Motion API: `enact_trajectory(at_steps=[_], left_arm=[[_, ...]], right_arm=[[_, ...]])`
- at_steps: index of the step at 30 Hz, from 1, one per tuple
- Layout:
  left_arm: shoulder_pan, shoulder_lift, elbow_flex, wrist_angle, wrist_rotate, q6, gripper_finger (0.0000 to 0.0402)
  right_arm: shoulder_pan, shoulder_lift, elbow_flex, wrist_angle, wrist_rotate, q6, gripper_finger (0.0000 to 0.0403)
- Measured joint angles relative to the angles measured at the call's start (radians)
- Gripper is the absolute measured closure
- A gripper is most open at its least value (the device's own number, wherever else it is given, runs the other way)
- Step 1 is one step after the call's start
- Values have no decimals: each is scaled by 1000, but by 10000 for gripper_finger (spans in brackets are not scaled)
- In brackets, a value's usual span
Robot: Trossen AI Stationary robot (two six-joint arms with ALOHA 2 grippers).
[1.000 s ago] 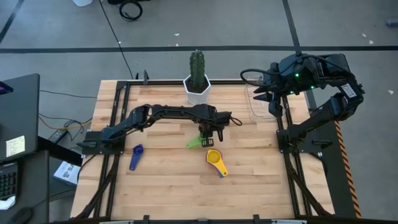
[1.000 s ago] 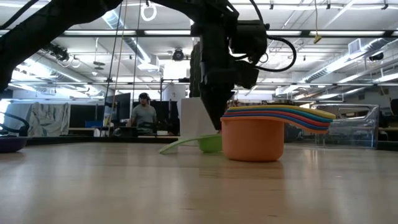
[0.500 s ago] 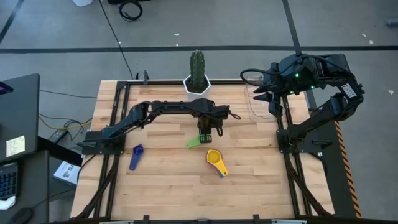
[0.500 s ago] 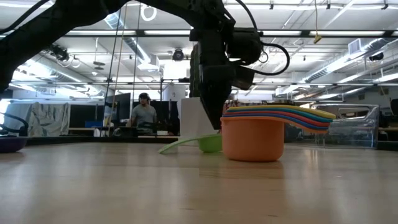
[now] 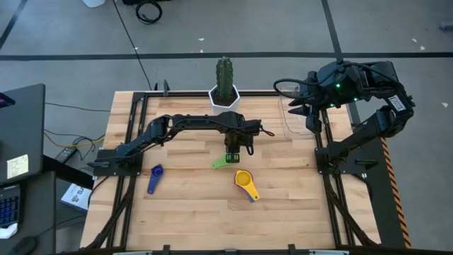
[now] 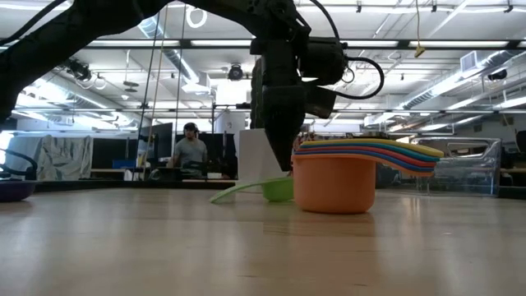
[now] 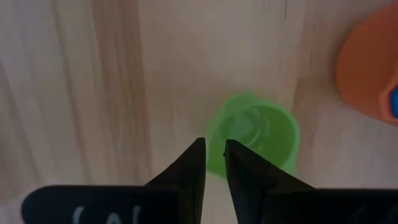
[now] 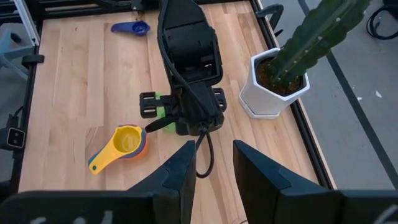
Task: Nest measuring cups in basket
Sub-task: Stack the green measuring cup on top of the yellow measuring cups
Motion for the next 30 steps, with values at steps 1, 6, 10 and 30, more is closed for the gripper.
enact_trajectory(at_steps=[1, 6, 10, 30], left_arm=[[0, 0, 0, 0, 0, 0, 335], [1, 0, 0, 1, 0, 8, 335], [1, 0, 0, 2, 19, 31, 335], [-1, 66, -2, 6, 49, 35, 335]], right_arm=[[0, 0, 0, 0, 0, -5, 292], [0, 0, 0, 0, 0, -13, 292], [0, 0, 0, 0, 0, -13, 291], [0, 0, 0, 0, 0, -13, 291]])
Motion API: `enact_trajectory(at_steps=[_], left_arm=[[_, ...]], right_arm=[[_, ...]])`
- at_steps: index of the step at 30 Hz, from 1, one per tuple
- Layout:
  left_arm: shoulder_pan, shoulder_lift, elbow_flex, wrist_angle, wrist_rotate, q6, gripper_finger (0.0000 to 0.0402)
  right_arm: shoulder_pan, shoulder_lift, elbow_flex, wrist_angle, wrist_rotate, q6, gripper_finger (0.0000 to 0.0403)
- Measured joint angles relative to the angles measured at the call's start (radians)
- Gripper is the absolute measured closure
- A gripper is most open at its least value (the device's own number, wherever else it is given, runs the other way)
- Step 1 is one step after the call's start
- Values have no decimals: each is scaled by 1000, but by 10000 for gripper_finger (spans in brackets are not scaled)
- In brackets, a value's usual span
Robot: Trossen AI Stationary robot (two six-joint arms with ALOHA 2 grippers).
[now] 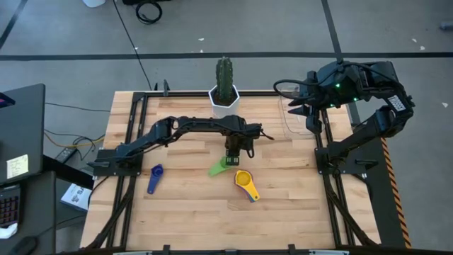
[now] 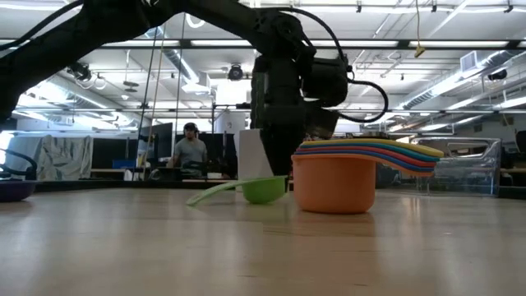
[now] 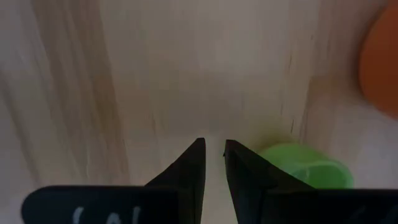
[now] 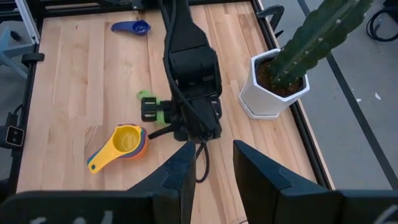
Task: Nest measuring cups in basket
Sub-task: Stack the green measuring cup on top of the yellow measuring cups
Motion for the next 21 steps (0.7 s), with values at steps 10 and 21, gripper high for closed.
enact_trajectory(at_steps=[10, 21], left_arm=[[26, 3, 29, -56, -38, -66, 335], [57, -10, 71, -188, 149, -41, 335]], right_arm=[[0, 0, 0, 1, 0, 0, 291], [0, 0, 0, 5, 0, 3, 292]])
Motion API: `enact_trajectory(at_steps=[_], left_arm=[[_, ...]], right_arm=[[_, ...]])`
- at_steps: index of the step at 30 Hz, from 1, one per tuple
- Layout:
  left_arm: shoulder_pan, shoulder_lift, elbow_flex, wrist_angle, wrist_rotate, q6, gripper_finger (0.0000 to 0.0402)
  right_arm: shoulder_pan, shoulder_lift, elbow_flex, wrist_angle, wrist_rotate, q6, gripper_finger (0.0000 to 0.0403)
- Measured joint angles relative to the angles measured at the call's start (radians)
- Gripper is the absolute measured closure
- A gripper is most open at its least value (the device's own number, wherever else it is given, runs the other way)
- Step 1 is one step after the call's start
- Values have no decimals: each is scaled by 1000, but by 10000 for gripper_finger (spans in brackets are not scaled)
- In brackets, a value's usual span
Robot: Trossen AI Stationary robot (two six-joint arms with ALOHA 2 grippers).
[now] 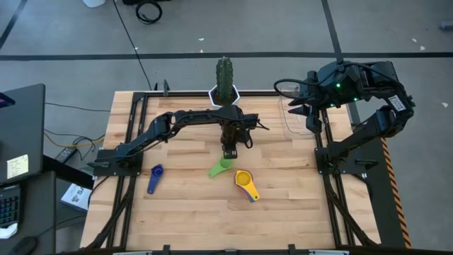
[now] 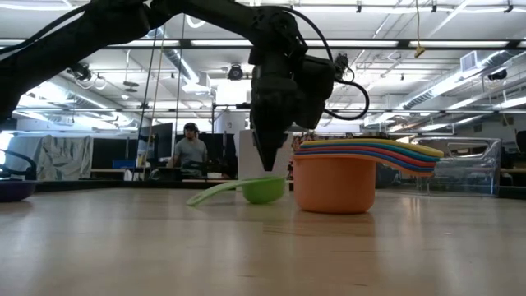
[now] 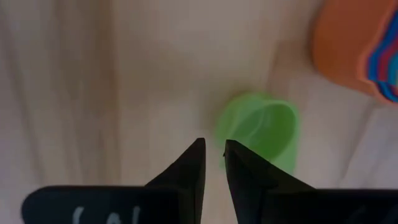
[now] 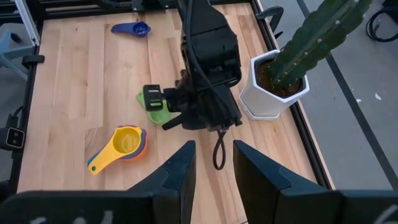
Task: Nest measuring cups in basket
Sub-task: Stack the green measuring cup on top of the yellow measuring cups
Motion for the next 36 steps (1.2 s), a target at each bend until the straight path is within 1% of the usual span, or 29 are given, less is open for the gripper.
enact_trajectory(at_steps=[8, 12, 16, 20, 22, 27, 36], left_arm=[[-12, -2, -24, -12, 10, 50, 335], [-18, 3, -26, -9, 9, 50, 335], [-24, 3, -26, -4, 44, 49, 335], [-28, 9, -25, -1, 50, 31, 335], [-28, 11, -26, 3, 41, 28, 335], [-32, 11, -26, 26, -26, 23, 335], [-33, 11, -26, -11, 0, 5, 335]], right_arm=[[0, 0, 0, 0, 0, -2, 292], [0, 0, 0, -1, 0, -3, 292], [0, 0, 0, -2, 0, -3, 292], [0, 0, 0, -4, 0, -3, 292], [0, 0, 0, -5, 0, -3, 292], [0, 0, 0, -5, 0, -10, 292], [0, 0, 0, -5, 0, -15, 292]])
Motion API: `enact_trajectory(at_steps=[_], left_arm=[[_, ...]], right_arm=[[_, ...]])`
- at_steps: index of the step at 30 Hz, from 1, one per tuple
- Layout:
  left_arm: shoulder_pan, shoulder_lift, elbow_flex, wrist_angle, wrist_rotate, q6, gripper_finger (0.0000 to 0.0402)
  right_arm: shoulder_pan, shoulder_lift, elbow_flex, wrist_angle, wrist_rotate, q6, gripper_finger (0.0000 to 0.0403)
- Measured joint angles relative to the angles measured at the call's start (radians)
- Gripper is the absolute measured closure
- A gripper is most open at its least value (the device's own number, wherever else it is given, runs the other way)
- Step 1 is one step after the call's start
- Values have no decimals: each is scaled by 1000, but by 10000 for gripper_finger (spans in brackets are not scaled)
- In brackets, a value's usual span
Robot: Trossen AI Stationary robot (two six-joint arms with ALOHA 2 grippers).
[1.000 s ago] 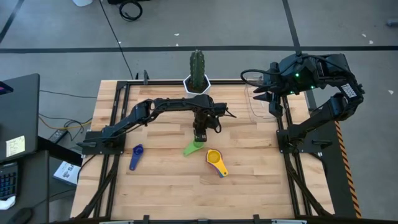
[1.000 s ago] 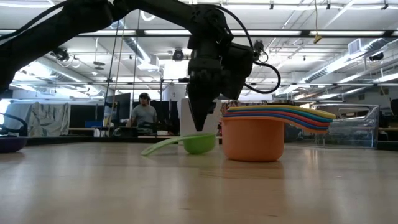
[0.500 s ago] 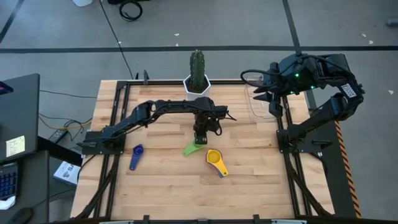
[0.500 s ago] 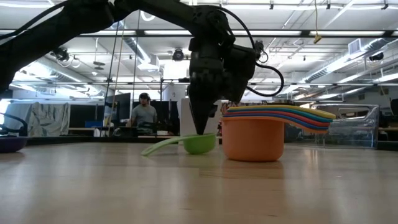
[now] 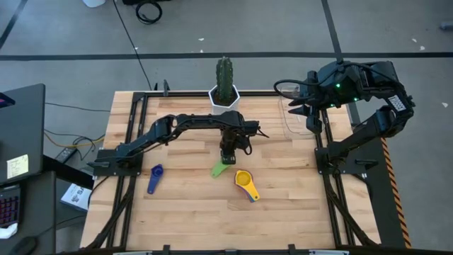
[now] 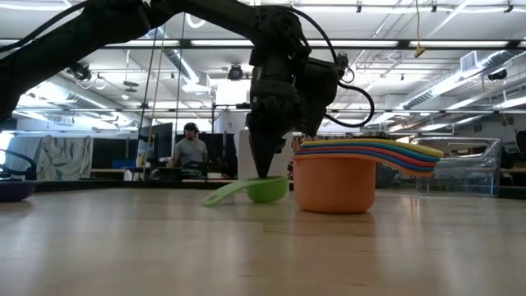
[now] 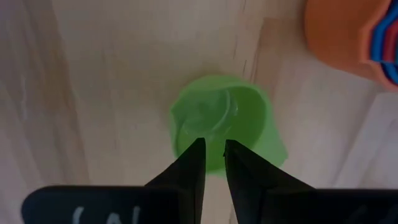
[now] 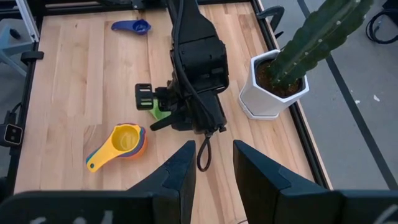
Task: Nest measuring cups in basket
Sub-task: Stack the green measuring cup on top of the yellow measuring cups
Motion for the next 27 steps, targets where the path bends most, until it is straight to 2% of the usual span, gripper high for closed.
enact_trajectory(at_steps=[11, 15, 27], left_arm=[[24, -36, 1, -33, -11, -23, 335], [34, -63, 2, -1, -45, -30, 335], [15, -53, 1, 77, -60, -44, 335]], right_arm=[[0, 0, 0, 0, 0, -7, 292], [0, 0, 0, 0, 0, -7, 291], [0, 0, 0, 0, 0, -7, 291]])
